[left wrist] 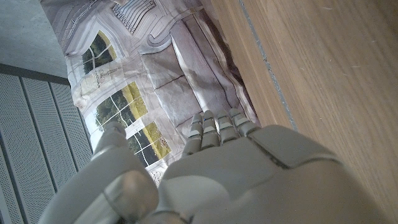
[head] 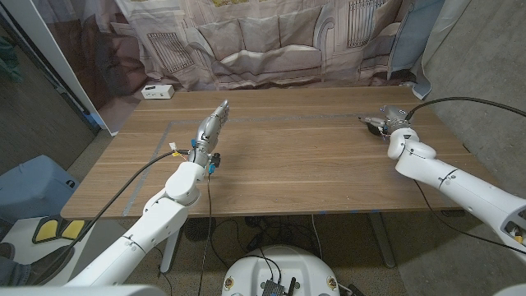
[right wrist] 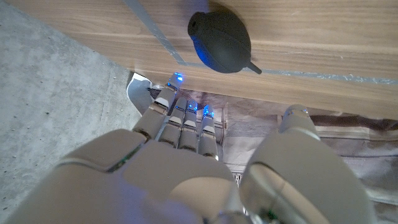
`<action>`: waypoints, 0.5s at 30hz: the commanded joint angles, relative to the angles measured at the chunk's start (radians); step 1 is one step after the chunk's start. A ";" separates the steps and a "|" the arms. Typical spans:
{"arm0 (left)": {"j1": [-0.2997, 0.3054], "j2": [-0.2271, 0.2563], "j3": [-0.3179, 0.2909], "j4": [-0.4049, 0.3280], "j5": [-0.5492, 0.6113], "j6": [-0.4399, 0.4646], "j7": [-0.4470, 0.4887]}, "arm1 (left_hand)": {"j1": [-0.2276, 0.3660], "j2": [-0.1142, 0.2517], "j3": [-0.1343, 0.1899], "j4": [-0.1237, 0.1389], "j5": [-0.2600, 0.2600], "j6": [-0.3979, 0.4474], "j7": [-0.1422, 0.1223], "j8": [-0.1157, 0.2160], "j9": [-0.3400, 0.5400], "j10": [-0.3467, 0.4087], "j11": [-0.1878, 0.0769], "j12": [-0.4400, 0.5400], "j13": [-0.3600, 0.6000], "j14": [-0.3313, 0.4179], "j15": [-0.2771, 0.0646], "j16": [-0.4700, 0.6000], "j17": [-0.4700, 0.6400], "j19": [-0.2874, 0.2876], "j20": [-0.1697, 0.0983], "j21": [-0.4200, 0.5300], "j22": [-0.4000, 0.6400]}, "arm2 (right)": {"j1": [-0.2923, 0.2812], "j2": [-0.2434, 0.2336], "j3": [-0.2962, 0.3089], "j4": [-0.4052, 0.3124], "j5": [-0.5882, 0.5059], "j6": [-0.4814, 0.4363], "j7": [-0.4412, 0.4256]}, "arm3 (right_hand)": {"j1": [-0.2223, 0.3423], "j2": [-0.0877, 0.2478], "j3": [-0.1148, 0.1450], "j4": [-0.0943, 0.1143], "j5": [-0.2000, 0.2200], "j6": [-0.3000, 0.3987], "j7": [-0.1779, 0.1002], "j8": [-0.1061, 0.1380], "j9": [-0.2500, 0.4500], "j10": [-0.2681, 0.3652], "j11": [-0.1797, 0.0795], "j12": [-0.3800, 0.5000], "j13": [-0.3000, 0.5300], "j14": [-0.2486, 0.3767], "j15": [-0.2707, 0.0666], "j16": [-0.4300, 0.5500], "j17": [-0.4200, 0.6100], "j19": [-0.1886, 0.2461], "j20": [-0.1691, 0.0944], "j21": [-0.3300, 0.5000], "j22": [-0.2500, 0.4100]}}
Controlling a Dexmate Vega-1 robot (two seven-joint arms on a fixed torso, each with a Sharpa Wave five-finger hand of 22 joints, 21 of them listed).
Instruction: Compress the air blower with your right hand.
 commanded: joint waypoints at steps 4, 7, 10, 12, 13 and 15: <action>-0.012 0.001 0.002 0.010 0.000 -0.004 -0.011 | 0.005 0.003 0.011 0.000 -0.002 0.011 -0.005 0.000 0.003 0.013 -0.002 0.001 0.005 0.010 -0.004 0.001 0.004 0.007 -0.005 0.001 0.005 | -0.077 0.002 0.088 -0.011 0.087 0.168 -0.131 | -0.028 0.005 -0.002 0.016 0.009 0.002 0.002 0.002 0.003 0.006 0.010 0.005 0.004 -0.011 0.002 0.003 0.000 -0.008 -0.005 0.000 0.002; -0.013 0.000 0.002 0.010 -0.002 -0.006 -0.012 | 0.005 0.003 0.011 0.000 -0.002 0.011 -0.006 0.000 0.003 0.013 -0.004 0.001 0.005 0.009 -0.004 0.001 0.004 0.007 -0.006 0.001 0.005 | -0.093 0.005 0.104 -0.022 0.101 0.184 -0.149 | -0.037 0.007 -0.004 0.020 0.010 -0.014 0.001 -0.004 0.003 -0.002 0.012 0.002 0.004 -0.021 0.004 0.000 -0.001 -0.018 -0.004 -0.002 0.002; -0.012 0.002 0.002 0.009 -0.003 -0.005 -0.014 | 0.005 0.003 0.011 0.000 -0.002 0.011 -0.007 0.000 0.003 0.014 -0.004 0.001 0.005 0.009 -0.004 0.001 0.004 0.007 -0.006 0.000 0.005 | -0.108 0.007 0.118 -0.031 0.115 0.208 -0.164 | -0.043 0.009 -0.005 0.022 0.010 -0.022 -0.002 -0.006 0.003 -0.009 0.008 0.001 0.004 -0.029 0.006 -0.002 -0.001 -0.030 -0.005 -0.005 0.001; -0.012 0.004 0.001 0.006 -0.002 -0.002 -0.014 | 0.005 0.003 0.011 0.000 -0.002 0.011 -0.006 0.000 0.003 0.014 -0.004 0.001 0.005 0.009 -0.005 0.001 0.004 0.007 -0.006 0.000 0.005 | -0.115 0.007 0.125 -0.037 0.122 0.220 -0.170 | -0.046 0.011 -0.006 0.024 0.011 -0.028 -0.001 -0.007 0.003 -0.011 0.009 0.000 0.004 -0.031 0.006 -0.002 -0.002 -0.031 -0.004 -0.005 0.001; -0.012 0.005 0.001 0.005 -0.003 -0.002 -0.014 | 0.005 0.003 0.012 0.000 -0.002 0.011 -0.006 0.000 0.003 0.014 -0.003 0.001 0.005 0.009 -0.004 0.001 0.004 0.006 -0.006 0.000 0.005 | -0.120 0.009 0.129 -0.039 0.124 0.225 -0.178 | -0.047 0.011 -0.006 0.024 0.011 -0.029 -0.001 -0.008 0.003 -0.011 0.009 0.000 0.004 -0.032 0.007 -0.002 -0.002 -0.032 -0.003 -0.005 0.001; -0.011 0.006 0.001 0.003 -0.003 -0.001 -0.014 | 0.005 0.003 0.012 0.000 -0.002 0.012 -0.005 0.000 0.003 0.014 -0.003 0.001 0.005 0.009 -0.004 0.000 0.004 0.007 -0.006 0.000 0.005 | -0.129 0.011 0.141 -0.045 0.137 0.243 -0.184 | -0.049 0.012 -0.006 0.025 0.011 -0.028 0.002 -0.007 0.003 -0.012 0.009 0.000 0.004 -0.032 0.008 -0.002 -0.002 -0.033 -0.003 -0.005 0.001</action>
